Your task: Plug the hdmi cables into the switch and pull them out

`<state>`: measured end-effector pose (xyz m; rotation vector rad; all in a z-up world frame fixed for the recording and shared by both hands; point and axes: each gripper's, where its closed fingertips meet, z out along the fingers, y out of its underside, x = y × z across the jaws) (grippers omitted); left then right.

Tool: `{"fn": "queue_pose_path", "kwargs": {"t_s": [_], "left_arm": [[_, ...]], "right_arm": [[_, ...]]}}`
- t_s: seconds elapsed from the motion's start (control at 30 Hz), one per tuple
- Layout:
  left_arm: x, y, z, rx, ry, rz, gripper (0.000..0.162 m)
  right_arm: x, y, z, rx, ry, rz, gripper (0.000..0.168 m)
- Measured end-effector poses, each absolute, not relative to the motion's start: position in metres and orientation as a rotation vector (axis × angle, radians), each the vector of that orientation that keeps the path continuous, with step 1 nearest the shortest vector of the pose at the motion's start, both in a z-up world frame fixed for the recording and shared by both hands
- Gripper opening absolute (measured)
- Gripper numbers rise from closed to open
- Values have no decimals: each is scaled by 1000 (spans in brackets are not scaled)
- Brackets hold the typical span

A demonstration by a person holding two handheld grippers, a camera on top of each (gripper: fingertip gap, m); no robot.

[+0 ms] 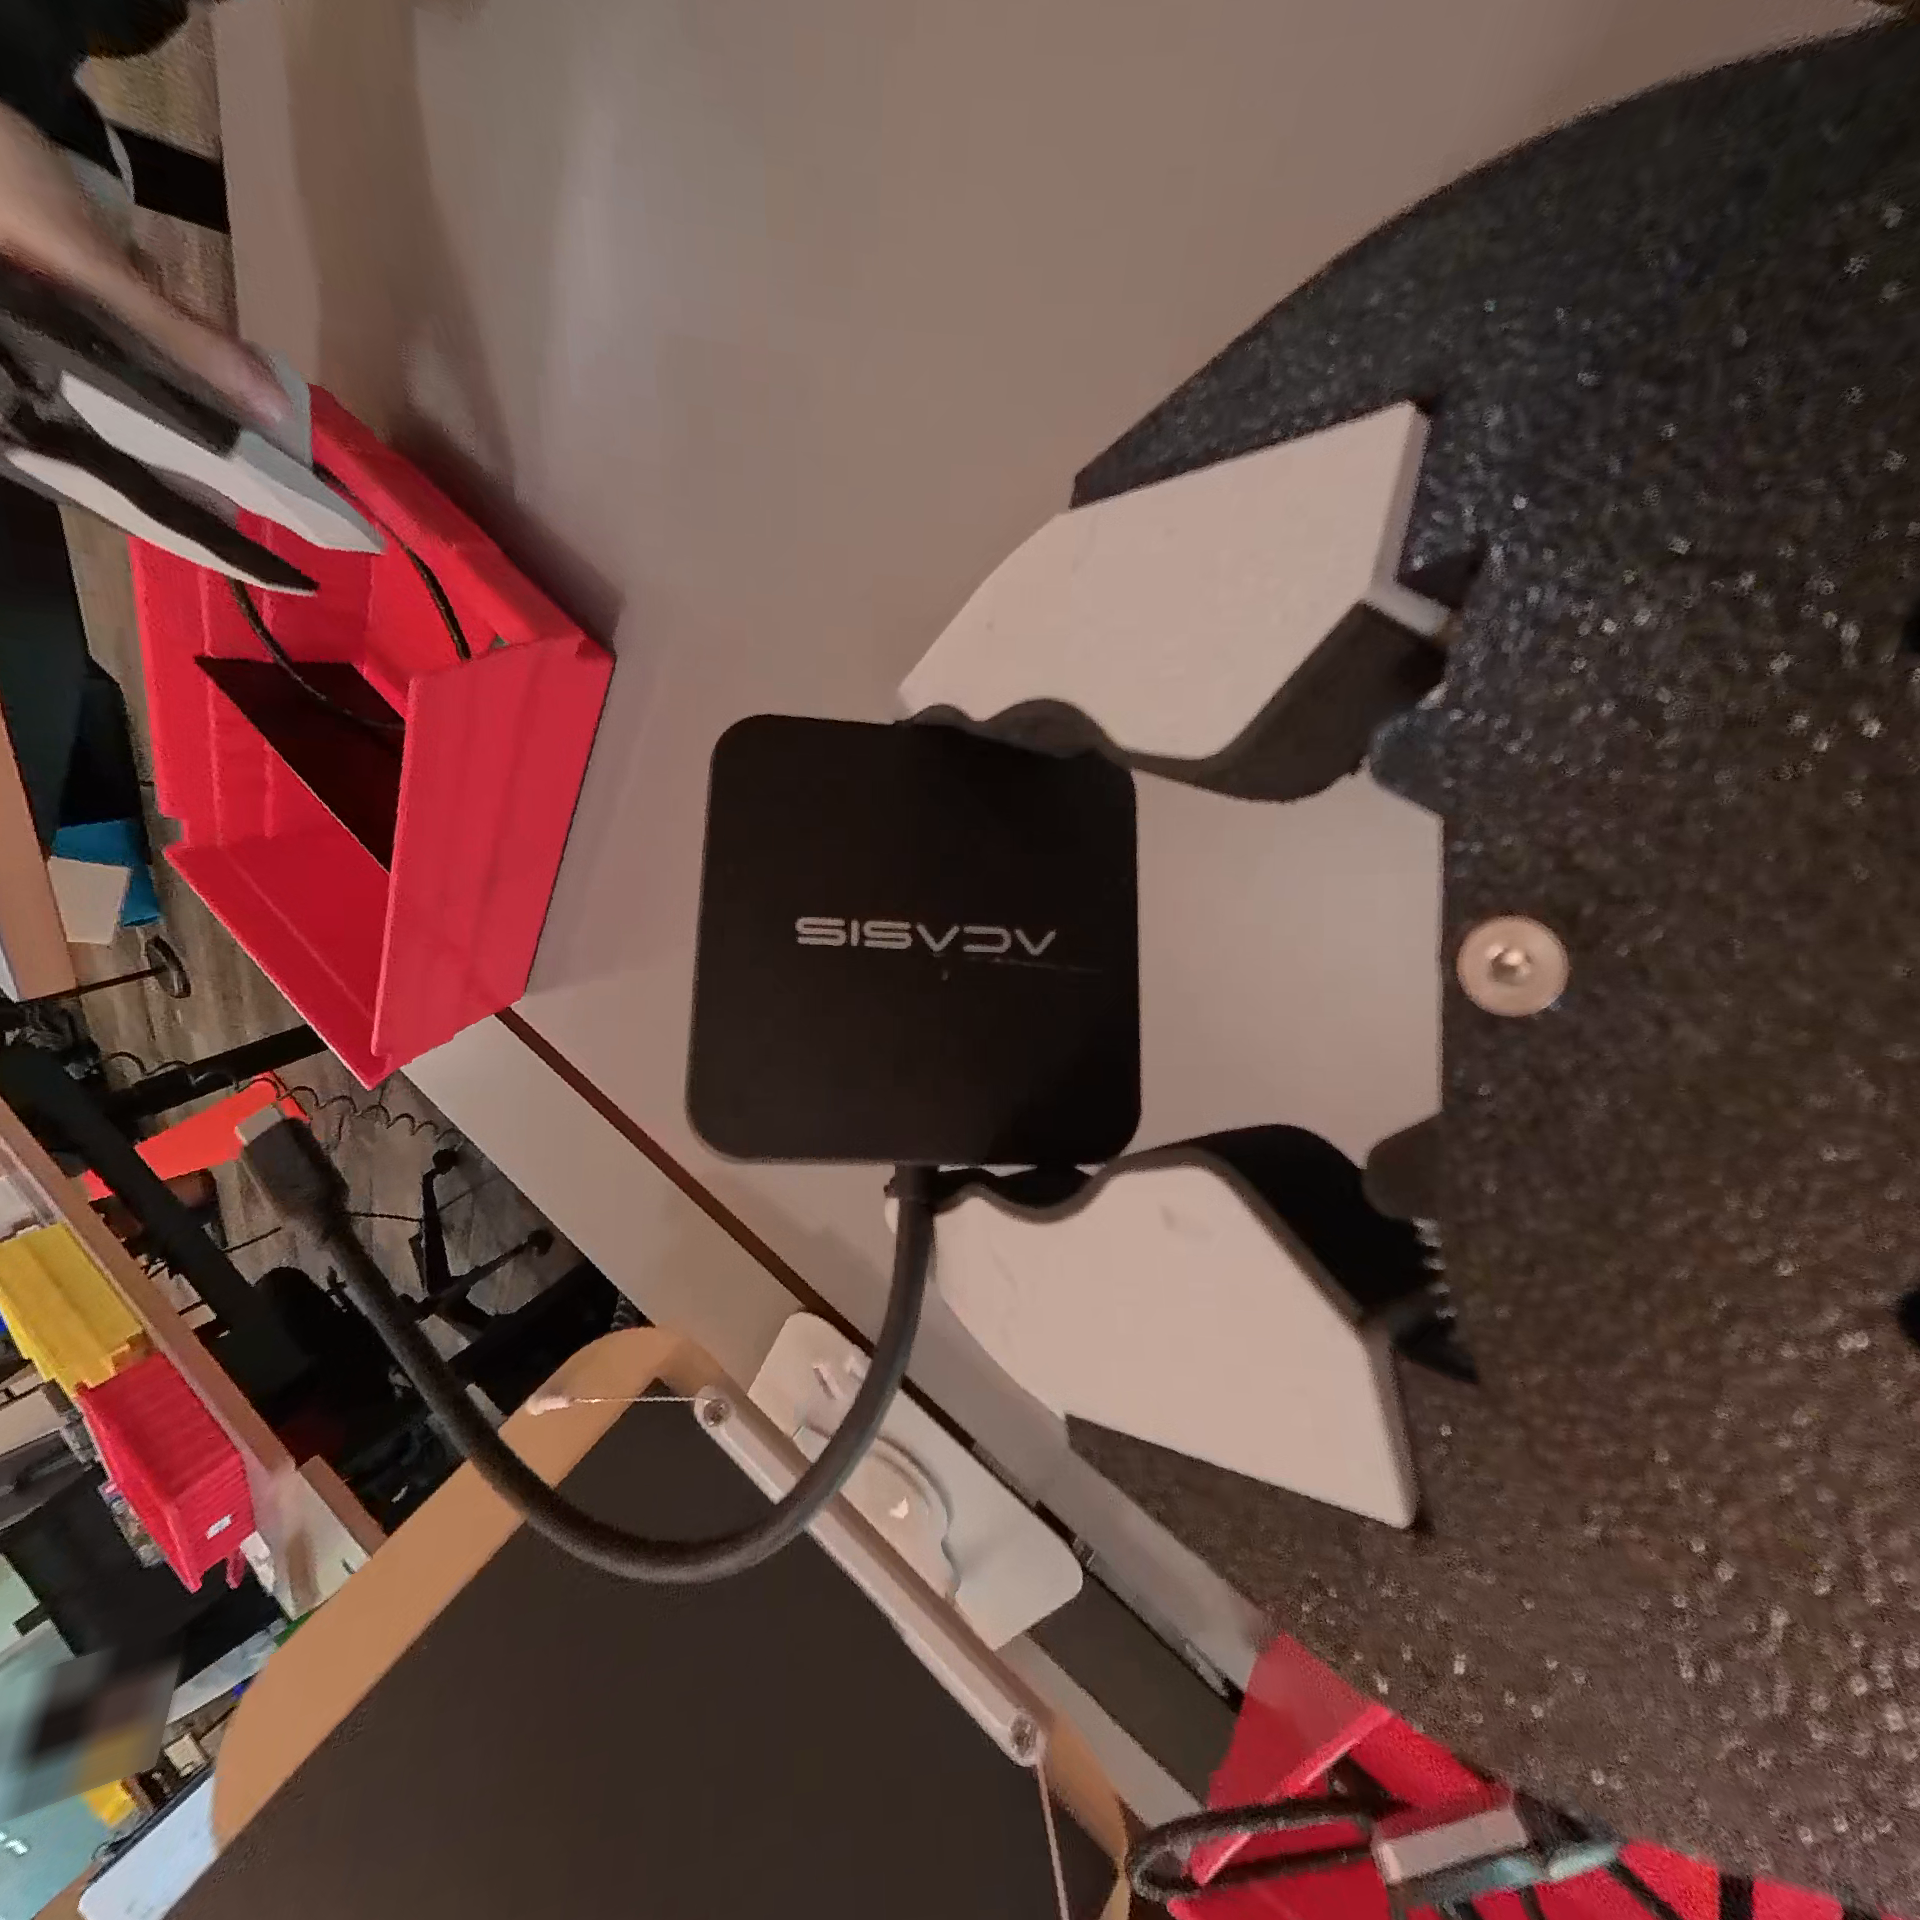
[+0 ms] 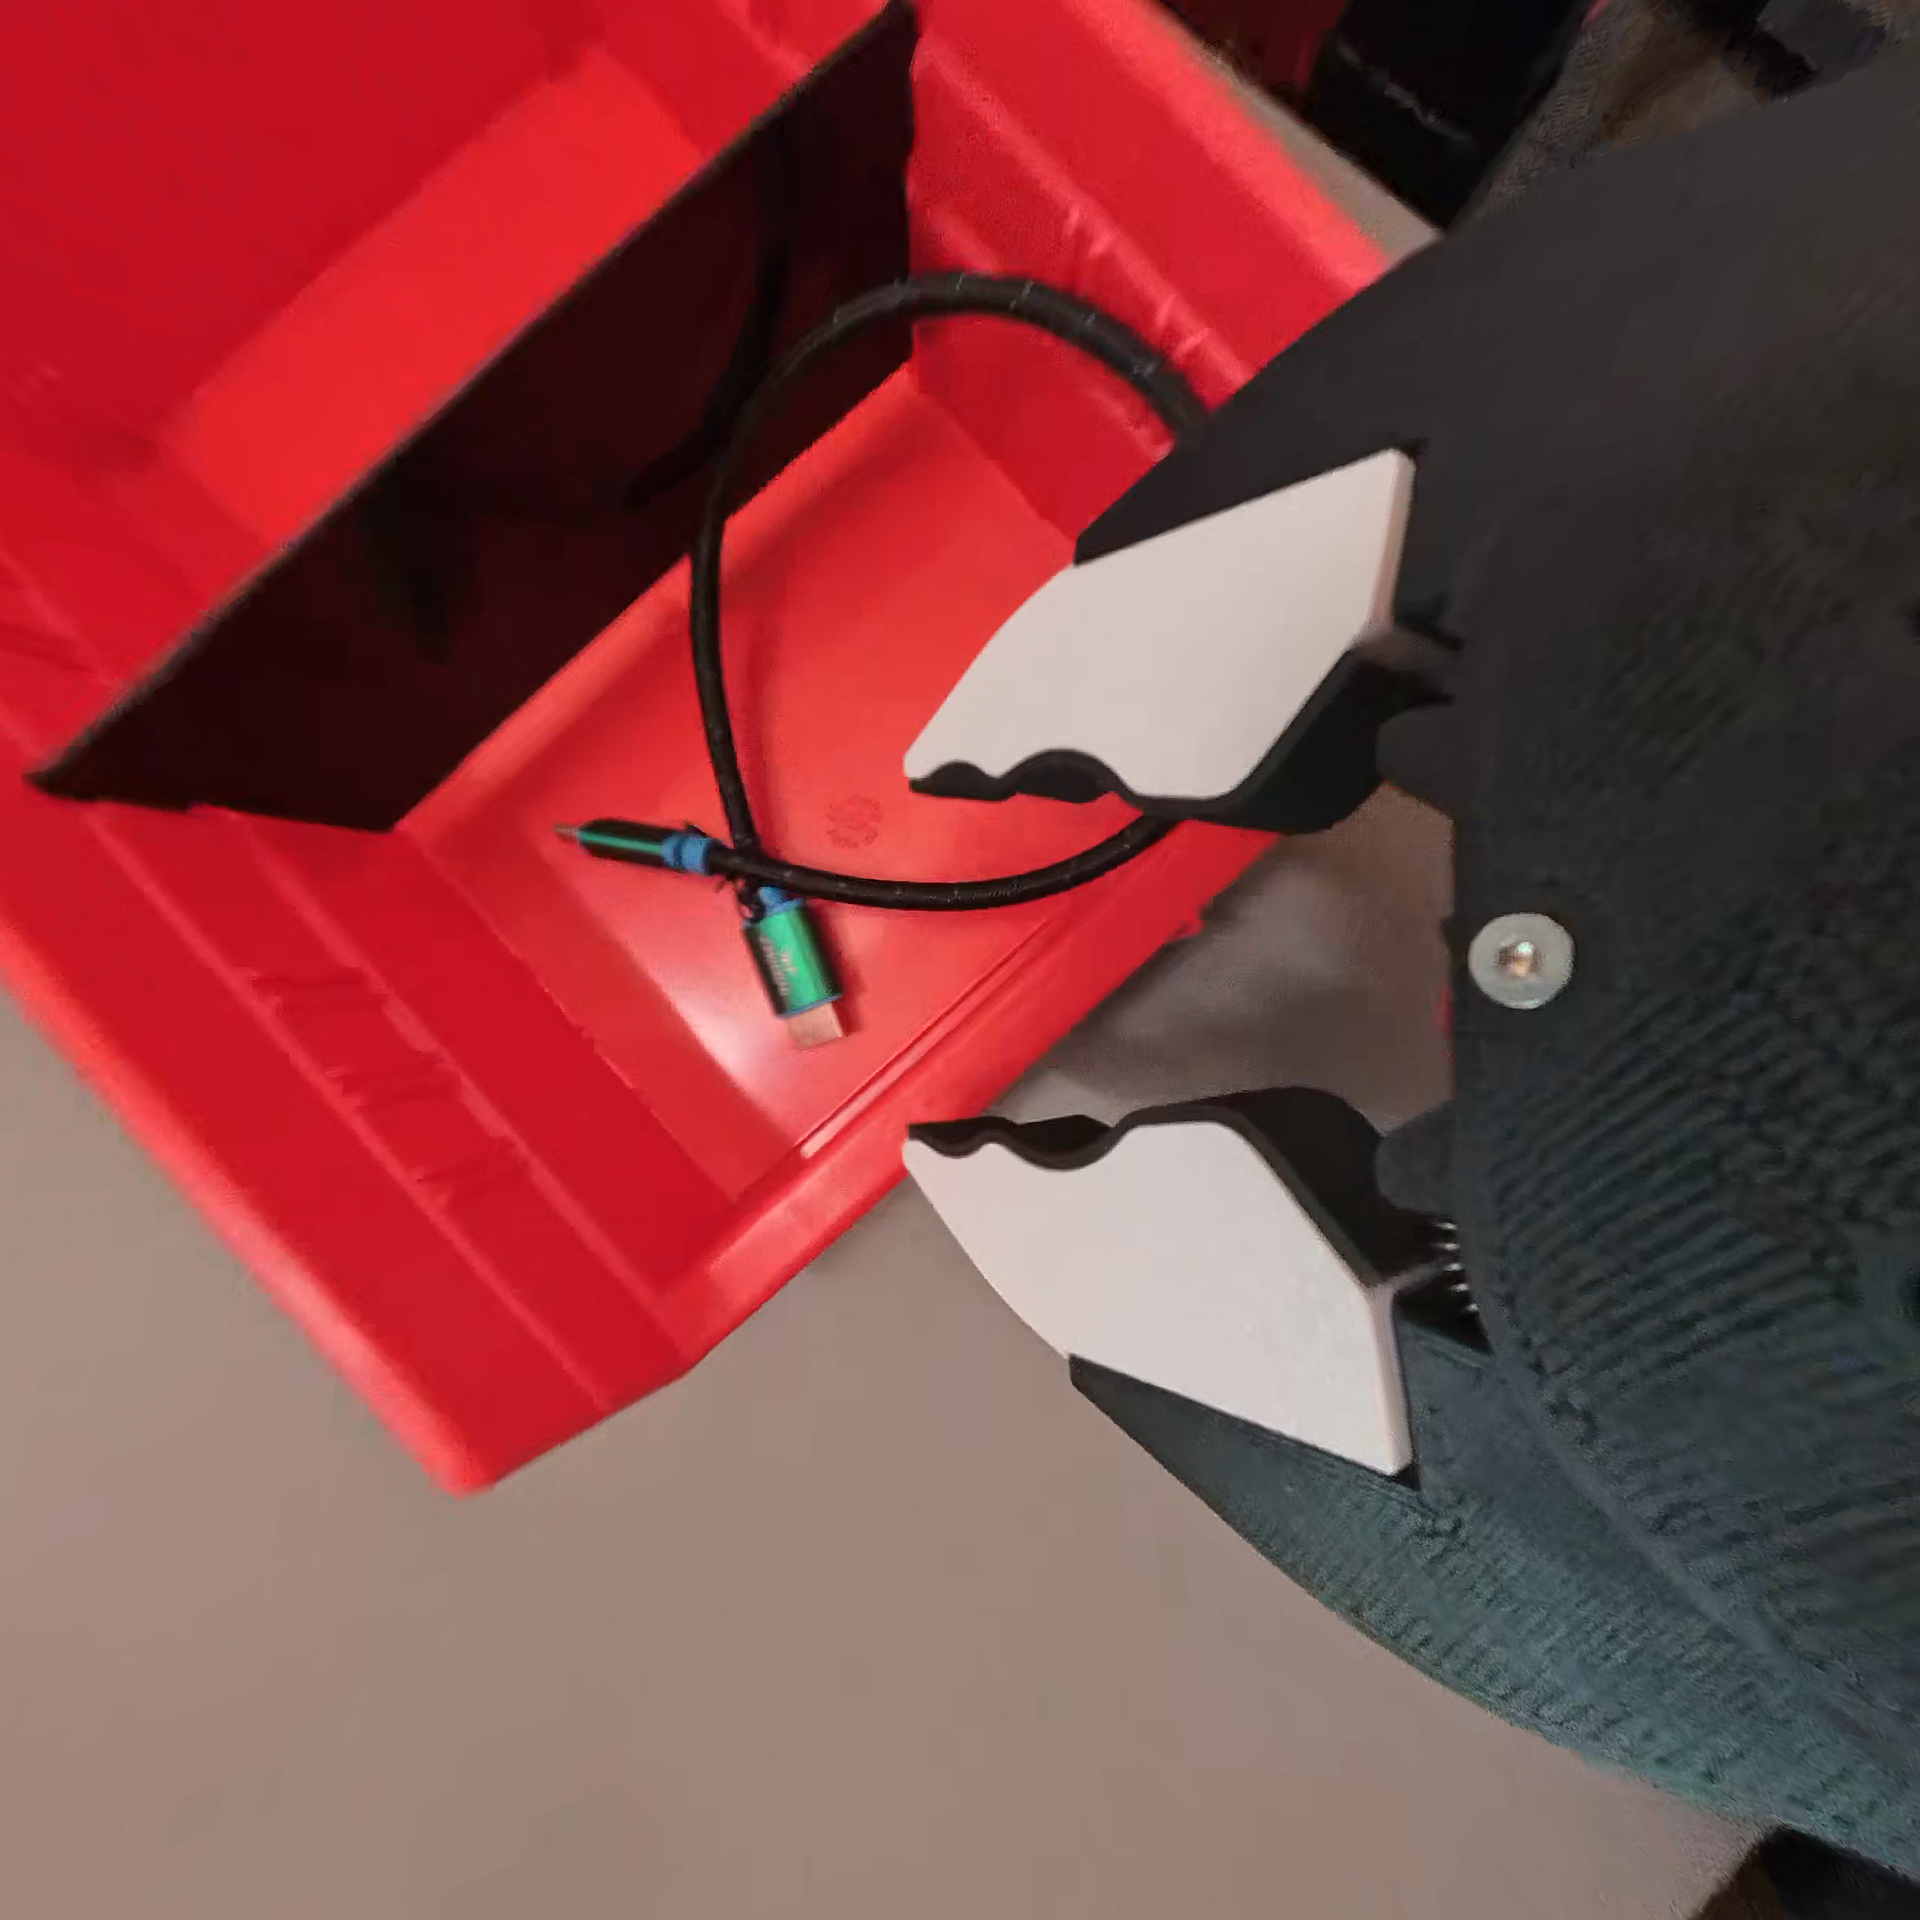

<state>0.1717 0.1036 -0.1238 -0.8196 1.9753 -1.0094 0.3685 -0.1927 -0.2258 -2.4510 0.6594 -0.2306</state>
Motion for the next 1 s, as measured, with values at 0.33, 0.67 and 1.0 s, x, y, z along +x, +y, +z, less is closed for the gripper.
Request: {"fn": "queue_pose_path", "kwargs": {"t_s": [0.33,0.67,1.0], "left_arm": [[182,92,-125,-685,1906,-1126,77],[190,113,-134,-501,1851,-668,77],[195,137,-123,-682,1707,-802,76]], "right_arm": [[209,-7,-83,-1764,172,124,62],[156,109,-112,-1821,87,466,31],[229,77,-93,-1822,213,123,14]]}}
